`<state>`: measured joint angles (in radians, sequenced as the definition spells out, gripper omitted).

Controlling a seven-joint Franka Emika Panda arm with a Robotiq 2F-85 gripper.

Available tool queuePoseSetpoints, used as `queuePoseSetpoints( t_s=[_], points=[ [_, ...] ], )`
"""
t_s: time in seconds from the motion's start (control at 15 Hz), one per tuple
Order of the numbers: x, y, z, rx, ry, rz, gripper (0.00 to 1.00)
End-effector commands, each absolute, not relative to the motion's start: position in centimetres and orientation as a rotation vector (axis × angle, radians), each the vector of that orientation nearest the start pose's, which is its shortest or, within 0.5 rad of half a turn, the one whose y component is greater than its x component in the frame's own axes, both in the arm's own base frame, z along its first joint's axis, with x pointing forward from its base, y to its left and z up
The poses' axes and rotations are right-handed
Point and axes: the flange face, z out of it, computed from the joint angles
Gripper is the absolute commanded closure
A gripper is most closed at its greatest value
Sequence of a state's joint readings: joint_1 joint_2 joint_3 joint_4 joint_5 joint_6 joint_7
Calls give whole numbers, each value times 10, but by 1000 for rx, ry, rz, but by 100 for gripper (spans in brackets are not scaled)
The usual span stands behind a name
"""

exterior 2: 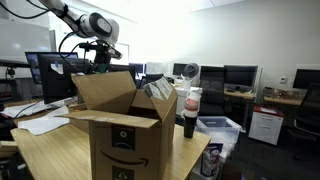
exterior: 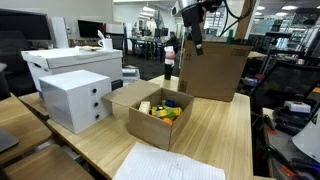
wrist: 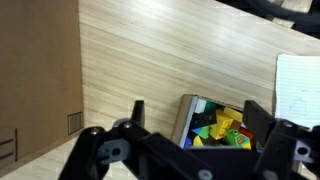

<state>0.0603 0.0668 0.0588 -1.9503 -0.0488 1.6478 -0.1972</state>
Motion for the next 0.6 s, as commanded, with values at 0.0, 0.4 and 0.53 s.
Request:
queuePoseSetpoints(
  t_s=[0.0, 0.4, 0.53],
  points=[
    [508, 87, 448, -3188, -564, 506, 0],
    [499, 123, 430, -3184, -698, 540, 0],
    [492, 129, 409, -3163, -747, 597, 0]
  ],
)
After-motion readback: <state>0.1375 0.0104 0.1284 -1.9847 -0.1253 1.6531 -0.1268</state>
